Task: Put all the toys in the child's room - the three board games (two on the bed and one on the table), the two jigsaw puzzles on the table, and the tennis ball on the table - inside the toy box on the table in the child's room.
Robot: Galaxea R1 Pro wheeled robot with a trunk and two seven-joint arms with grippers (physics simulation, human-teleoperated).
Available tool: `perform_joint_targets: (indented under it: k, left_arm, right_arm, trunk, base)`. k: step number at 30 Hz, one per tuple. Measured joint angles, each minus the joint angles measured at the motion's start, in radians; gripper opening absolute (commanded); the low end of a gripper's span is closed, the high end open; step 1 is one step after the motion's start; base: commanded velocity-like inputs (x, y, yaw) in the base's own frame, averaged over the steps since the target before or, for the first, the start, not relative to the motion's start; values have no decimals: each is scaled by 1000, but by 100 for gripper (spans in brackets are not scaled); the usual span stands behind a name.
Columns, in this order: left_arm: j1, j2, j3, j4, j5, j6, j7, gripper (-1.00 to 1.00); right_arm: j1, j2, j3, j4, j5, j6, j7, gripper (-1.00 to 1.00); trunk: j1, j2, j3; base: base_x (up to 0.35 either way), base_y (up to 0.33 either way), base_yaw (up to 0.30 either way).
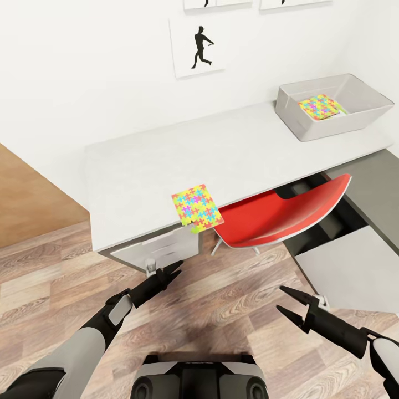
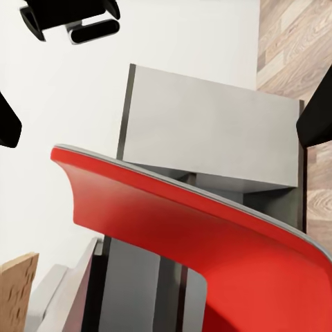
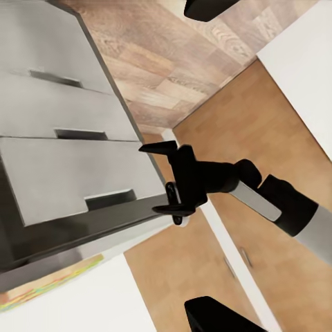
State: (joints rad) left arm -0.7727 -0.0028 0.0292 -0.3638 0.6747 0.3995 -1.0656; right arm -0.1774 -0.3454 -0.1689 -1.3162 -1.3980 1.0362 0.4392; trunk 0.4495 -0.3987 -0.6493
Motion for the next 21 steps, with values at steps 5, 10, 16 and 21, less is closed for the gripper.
perform_joint_targets:
  k: [5,10,16,21]
  left_arm:
    - [0,0,0,-1,0,0,-2,100]
    - [0,0,0,-1,0,-2,-1,100]
    - [0,0,3,-2,0,-1,2,100]
    - [-1,0,5,-2,0,0,4,100]
  right_arm:
    - [0,-1,-17,29,-1,0,1,100]
    - [0,-2,-55,72,-2,3,4,100]
    - [0,-3,-81,90,-1,7,6,100]
    - [0,-4,-86,93,0,7,7,100]
  trunk:
    - [0,0,0]
    - [0,0,0]
    - [0,0,0]
    - [0,0,0]
  base:
    - [7,0,0]
    - [2,0,0]
    - [0,0,0]
    - [0,0,0]
